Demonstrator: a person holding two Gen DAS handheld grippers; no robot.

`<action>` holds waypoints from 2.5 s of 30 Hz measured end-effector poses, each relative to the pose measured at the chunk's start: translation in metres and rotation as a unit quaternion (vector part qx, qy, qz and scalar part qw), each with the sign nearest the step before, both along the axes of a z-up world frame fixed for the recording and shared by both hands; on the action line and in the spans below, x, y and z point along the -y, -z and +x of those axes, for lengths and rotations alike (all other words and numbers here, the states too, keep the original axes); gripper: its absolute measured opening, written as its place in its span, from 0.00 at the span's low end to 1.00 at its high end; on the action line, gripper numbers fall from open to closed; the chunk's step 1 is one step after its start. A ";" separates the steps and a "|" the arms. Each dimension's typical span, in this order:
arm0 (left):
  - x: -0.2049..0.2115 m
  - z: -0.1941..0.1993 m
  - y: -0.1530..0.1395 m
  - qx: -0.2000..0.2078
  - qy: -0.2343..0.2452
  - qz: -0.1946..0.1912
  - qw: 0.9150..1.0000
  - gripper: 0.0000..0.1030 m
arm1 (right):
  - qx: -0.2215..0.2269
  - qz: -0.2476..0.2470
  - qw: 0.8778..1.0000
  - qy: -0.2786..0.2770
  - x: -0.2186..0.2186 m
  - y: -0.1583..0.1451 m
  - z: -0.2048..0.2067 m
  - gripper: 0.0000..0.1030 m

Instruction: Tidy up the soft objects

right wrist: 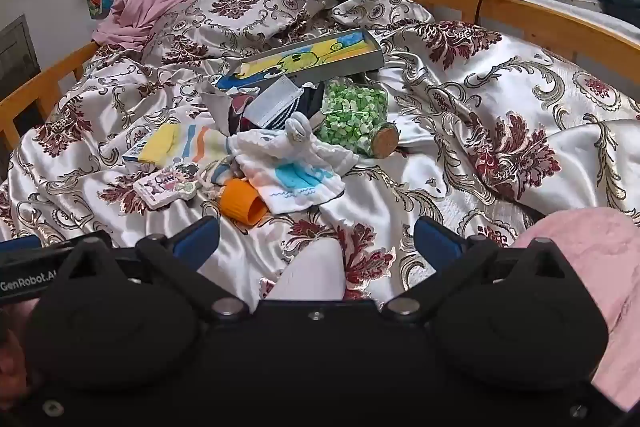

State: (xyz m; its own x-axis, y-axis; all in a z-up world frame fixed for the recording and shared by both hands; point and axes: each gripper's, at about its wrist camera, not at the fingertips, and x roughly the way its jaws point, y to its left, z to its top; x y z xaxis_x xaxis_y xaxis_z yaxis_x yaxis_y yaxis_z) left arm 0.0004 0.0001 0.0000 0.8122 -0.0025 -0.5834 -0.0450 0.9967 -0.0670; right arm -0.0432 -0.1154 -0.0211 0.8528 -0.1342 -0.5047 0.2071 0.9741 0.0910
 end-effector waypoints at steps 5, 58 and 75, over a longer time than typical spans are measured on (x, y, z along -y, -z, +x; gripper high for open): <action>0.000 0.000 0.000 0.005 0.000 0.002 1.000 0.99 | 0.006 0.003 1.000 0.001 -0.001 0.000 -0.004 0.99; 0.002 -0.004 0.000 0.012 0.002 0.005 1.000 0.99 | -0.012 0.013 1.000 0.002 0.001 0.003 0.002 0.99; 0.002 -0.004 0.000 0.012 0.002 0.005 1.000 0.99 | -0.013 0.014 1.000 0.002 0.002 0.003 0.002 0.99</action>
State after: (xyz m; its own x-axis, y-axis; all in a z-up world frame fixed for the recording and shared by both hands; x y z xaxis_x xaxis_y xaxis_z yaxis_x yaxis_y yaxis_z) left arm -0.0033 -0.0022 0.0002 0.8257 0.0005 -0.5641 -0.0398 0.9976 -0.0574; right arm -0.0412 -0.1169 -0.0244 0.8391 -0.1231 -0.5299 0.2135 0.9704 0.1127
